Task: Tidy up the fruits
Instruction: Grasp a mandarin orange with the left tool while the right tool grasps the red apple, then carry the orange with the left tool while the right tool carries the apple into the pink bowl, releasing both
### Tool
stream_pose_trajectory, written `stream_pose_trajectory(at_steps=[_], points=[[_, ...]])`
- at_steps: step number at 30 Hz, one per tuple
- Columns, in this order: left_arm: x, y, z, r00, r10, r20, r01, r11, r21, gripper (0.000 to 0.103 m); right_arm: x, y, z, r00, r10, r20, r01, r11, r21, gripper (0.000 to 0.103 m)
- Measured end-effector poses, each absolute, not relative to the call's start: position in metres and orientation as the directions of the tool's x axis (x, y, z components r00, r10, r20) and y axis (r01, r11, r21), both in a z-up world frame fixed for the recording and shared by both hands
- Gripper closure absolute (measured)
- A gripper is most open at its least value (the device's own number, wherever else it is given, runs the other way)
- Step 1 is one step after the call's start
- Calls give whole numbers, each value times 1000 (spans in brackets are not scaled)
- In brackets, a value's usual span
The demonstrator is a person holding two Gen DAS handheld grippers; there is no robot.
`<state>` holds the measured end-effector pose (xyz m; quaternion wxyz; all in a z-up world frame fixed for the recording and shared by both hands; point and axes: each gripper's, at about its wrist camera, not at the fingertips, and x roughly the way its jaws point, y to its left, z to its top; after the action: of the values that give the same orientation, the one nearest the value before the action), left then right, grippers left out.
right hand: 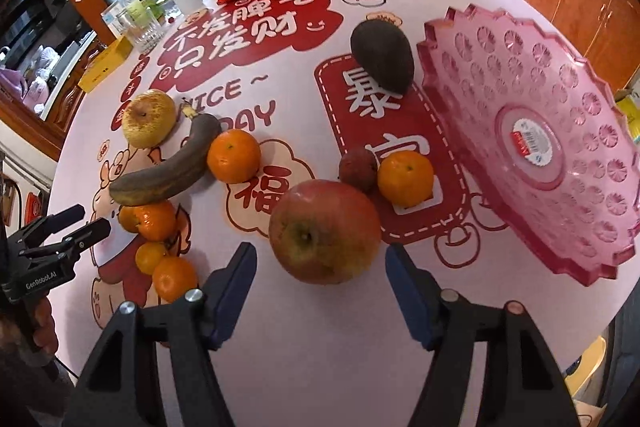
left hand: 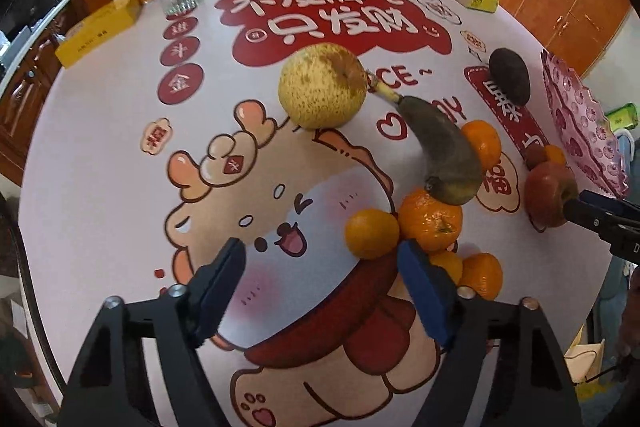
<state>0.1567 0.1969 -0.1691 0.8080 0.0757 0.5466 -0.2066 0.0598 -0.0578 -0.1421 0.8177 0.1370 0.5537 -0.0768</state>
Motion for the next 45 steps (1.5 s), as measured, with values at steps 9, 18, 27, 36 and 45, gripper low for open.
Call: stream_pose_trajectory(at_steps=[9,18,27,36,45], points=[[161,181,-184,257,-320,-912,504,849,-156,51,67,-57,-160,343,17,-939,301,945,127,36],[174,176,-190,229,-398,-888,543,810,-223,58,70,-59,-164,344,10,-939,308,944,122,34],[184,179,-196,182,-486,-855,541,775,-325,71,77,-59,-171,330,-2,-944,319,941,110,31],[177,179,-191,215,-422,-881,528,809,-259,75,76,-57,-171,339,-13,-941,316,943,101,33],[159,201,-164,275,-354,-894,461,865,-201,76,65,-54,-161,346,15,-938,303,945,127,33]])
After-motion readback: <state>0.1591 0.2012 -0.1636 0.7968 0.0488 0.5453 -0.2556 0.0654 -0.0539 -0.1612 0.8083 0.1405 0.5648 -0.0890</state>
